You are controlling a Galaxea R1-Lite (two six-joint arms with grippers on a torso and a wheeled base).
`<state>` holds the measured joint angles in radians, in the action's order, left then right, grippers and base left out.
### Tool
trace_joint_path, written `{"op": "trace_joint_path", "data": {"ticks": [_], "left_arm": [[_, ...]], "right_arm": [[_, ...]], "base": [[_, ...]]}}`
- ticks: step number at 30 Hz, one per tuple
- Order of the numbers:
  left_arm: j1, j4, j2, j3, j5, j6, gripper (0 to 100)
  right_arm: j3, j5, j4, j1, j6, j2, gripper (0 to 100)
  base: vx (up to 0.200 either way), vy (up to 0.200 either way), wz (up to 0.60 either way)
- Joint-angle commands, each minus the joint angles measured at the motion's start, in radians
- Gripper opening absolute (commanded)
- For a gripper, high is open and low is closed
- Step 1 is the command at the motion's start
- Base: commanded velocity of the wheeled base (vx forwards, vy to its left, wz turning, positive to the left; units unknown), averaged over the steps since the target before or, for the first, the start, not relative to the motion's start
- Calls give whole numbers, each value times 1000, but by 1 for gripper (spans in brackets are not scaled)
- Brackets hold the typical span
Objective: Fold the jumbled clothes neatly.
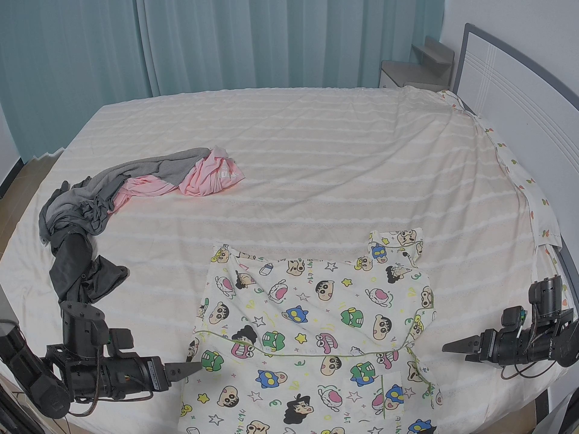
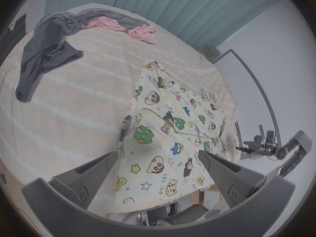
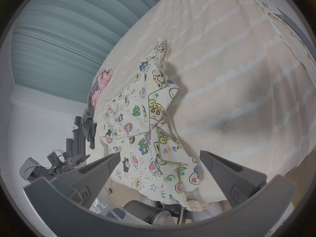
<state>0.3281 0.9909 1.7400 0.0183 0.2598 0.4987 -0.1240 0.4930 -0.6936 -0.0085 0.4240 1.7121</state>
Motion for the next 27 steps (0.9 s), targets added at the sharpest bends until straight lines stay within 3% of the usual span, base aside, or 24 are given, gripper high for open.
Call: {"op": "trace_joint_path", "data": {"ticks": [1, 15, 27], "left_arm": [[104, 5, 30, -15, -24, 4, 100], [111, 3, 41, -17, -50, 6, 100], [131, 5, 36, -17, -73, 41, 100]], "right_arm": [[24, 2, -3, -44, -7, -5, 100], [53, 9, -15, -42, -18, -37, 100], [52, 10, -15, -41, -18, -35, 100]], "base": [[0, 0, 0], [0, 0, 0], [-200, 0, 0]]}}
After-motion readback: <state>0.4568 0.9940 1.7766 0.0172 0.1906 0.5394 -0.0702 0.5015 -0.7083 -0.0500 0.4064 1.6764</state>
